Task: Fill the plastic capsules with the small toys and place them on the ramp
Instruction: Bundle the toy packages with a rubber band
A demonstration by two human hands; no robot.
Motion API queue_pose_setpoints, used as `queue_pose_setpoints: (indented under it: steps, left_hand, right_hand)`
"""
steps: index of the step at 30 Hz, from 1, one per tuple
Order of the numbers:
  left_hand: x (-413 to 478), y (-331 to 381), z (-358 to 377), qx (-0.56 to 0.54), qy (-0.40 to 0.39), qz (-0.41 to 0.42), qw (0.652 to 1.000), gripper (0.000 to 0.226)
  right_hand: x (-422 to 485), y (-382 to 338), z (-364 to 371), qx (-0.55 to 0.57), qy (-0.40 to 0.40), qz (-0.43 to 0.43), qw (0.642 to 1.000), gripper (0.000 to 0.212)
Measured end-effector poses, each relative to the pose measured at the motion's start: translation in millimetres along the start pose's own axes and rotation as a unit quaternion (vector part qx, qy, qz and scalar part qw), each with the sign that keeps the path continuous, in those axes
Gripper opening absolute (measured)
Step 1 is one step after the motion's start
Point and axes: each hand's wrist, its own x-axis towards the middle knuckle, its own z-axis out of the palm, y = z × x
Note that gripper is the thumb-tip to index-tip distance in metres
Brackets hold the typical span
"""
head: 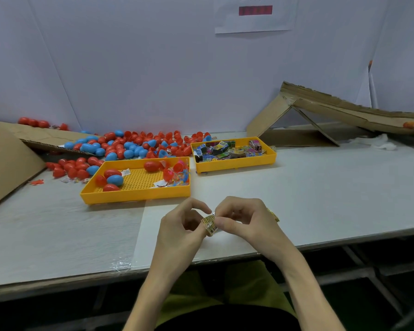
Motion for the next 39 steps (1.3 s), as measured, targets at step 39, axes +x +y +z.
queue_pose_setpoints:
  steps: [39]
  left_hand:
    - [60.5,1.2,-83.7,-0.128,0.076,-0.094,0.984,0.041]
  right_hand:
    - [1.9,0.3,1.2,0.053,0.186,0.033,0.981,0.024]
